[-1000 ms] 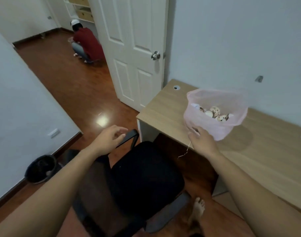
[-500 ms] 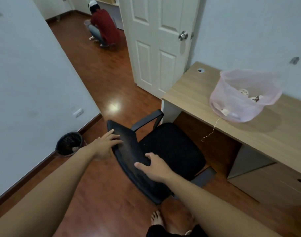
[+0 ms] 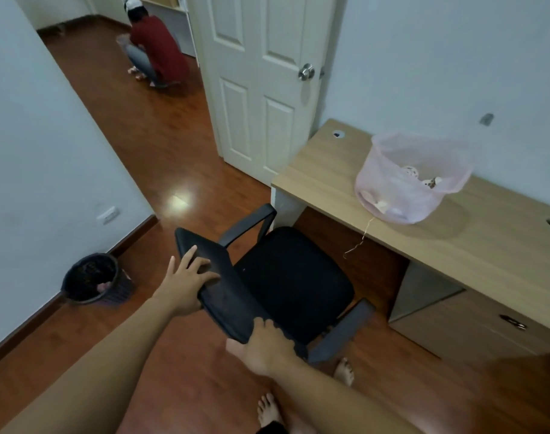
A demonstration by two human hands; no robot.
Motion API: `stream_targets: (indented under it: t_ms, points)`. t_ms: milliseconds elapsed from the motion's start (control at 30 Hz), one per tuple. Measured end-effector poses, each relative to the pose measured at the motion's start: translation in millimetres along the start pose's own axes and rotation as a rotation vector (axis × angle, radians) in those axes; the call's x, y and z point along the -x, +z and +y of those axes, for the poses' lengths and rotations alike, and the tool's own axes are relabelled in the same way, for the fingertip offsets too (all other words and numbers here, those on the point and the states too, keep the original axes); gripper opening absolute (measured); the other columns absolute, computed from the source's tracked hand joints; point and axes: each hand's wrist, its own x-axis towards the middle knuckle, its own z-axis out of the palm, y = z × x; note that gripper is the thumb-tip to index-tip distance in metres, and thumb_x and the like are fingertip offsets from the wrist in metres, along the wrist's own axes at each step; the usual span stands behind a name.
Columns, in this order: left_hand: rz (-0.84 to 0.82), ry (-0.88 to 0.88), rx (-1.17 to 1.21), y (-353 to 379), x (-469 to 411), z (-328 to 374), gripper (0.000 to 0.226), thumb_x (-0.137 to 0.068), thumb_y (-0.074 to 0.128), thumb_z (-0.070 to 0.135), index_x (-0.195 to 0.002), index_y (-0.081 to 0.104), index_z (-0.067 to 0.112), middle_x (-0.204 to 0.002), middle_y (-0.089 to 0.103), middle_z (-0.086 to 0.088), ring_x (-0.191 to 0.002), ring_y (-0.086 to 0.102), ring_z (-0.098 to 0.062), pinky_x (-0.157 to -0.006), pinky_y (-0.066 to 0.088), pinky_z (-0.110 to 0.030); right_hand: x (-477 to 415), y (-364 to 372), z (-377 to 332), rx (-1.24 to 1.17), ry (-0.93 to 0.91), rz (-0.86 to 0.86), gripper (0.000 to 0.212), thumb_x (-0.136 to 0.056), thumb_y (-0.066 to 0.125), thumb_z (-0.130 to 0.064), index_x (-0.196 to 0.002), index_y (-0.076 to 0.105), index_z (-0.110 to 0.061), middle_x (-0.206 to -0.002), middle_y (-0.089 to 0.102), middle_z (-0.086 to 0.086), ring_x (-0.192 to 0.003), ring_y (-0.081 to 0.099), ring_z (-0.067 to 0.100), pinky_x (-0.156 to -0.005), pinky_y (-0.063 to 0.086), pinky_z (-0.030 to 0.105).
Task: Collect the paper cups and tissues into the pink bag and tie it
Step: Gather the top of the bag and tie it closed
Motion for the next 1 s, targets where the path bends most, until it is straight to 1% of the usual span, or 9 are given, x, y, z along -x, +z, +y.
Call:
stream_targets:
  t_ms: [133, 200, 300, 400, 500, 667, 767, 867, 1000]
  points:
    - [0.025, 0.033, 0.047, -8.3, -19.8, 20.8, 0.068, -0.09, 0.078, 0.043, -0.153, 0.05, 0.05, -0.173, 0.019, 0.004, -0.167, -0.017, -0.032, -0.127, 0.006, -0.079, -3.6, -13.5, 26.7, -0.032, 0.005, 0.07, 0.128, -0.078, 0.036, -0.103, -0.175, 0.016, -0.021, -0.18, 0.021, 0.01, -0.162, 0.029, 0.041, -0.127, 0.028, 0.066]
    - [0.026, 0.043, 0.052, -14.4, -31.9, 35.7, 0.067, -0.09, 0.078, 0.047, -0.151, 0.051, 0.05, -0.173, 0.018, 0.004, -0.167, -0.017, -0.033, -0.127, 0.004, -0.079, -4.1, -22.2, 40.2, -0.028, 0.02, 0.125, 0.124, -0.078, 0.035, -0.103, -0.173, 0.024, -0.024, -0.177, 0.029, 0.01, -0.158, 0.034, 0.041, -0.125, 0.026, 0.066]
    - [0.041, 0.042, 0.054, -23.7, -53.4, 62.5, 0.065, -0.091, 0.077, 0.05, -0.15, 0.052, 0.049, -0.172, 0.02, 0.004, -0.167, -0.019, -0.032, -0.126, 0.003, -0.081, -3.4, -42.4, 63.4, -0.018, 0.048, 0.217, 0.119, -0.075, 0.032, -0.105, -0.167, 0.037, -0.03, -0.168, 0.044, 0.008, -0.15, 0.045, 0.04, -0.122, 0.029, 0.065]
    - [0.04, 0.024, 0.049, -33.7, -75.9, 96.0, 0.065, -0.093, 0.074, 0.054, -0.153, 0.049, 0.048, -0.172, 0.023, 0.0, -0.167, -0.018, -0.033, -0.125, -0.002, -0.081, -0.5, -70.9, 91.3, 0.001, 0.056, 0.264, 0.117, -0.074, 0.031, -0.107, -0.167, 0.04, -0.035, -0.164, 0.049, 0.005, -0.147, 0.049, 0.038, -0.121, 0.029, 0.067]
    - [0.039, 0.013, 0.027, -45.0, -97.0, 130.9, 0.066, -0.094, 0.068, 0.06, -0.155, 0.046, 0.048, -0.175, 0.021, -0.005, -0.168, -0.014, -0.032, -0.125, -0.009, -0.078, 4.3, -100.8, 118.2, 0.01, 0.093, 0.292, 0.111, -0.079, 0.036, -0.105, -0.168, 0.041, -0.038, -0.161, 0.053, 0.003, -0.146, 0.051, 0.036, -0.12, 0.032, 0.066]
    - [0.05, 0.021, -0.011, -59.1, -126.2, 184.2, 0.059, -0.099, 0.061, 0.051, -0.156, 0.046, 0.045, -0.172, 0.025, -0.009, -0.169, -0.002, -0.03, -0.125, -0.009, -0.077, 6.8, -140.4, 164.2, 0.086, 0.184, 0.395, 0.099, -0.085, 0.039, -0.101, -0.164, 0.046, -0.042, -0.15, 0.06, 0.001, -0.141, 0.055, 0.03, -0.119, 0.029, 0.062]
    - [0.072, 0.033, -0.015, -66.6, -142.9, 211.8, 0.055, -0.099, 0.059, 0.041, -0.153, 0.048, 0.044, -0.161, 0.035, -0.006, -0.165, 0.012, -0.028, -0.124, -0.006, -0.08, 5.4, -165.5, 196.0, 0.164, 0.225, 0.455, 0.091, -0.09, 0.041, -0.096, -0.162, 0.049, -0.041, -0.144, 0.063, 0.0, -0.136, 0.058, 0.028, -0.115, 0.035, 0.057]
    - [0.076, 0.04, 0.007, -76.2, -160.3, 234.8, 0.053, -0.098, 0.061, 0.037, -0.15, 0.049, 0.043, -0.153, 0.04, -0.003, -0.16, 0.022, -0.028, -0.122, -0.005, -0.083, 0.4, -191.7, 226.3, 0.201, 0.232, 0.48, 0.086, -0.091, 0.044, -0.094, -0.159, 0.052, -0.041, -0.141, 0.063, 0.0, -0.134, 0.057, 0.028, -0.106, 0.041, 0.052]
    - [0.091, 0.045, 0.049, -89.4, -188.0, 259.5, 0.058, -0.097, 0.062, 0.031, -0.151, 0.045, 0.044, -0.163, 0.033, -0.002, -0.161, 0.019, -0.028, -0.122, -0.006, -0.083, -11.6, -223.6, 254.9, 0.244, 0.21, 0.507, 0.086, -0.09, 0.045, -0.095, -0.157, 0.054, -0.041, -0.139, 0.064, 0.001, -0.131, 0.059, 0.029, -0.1, 0.045, 0.048]
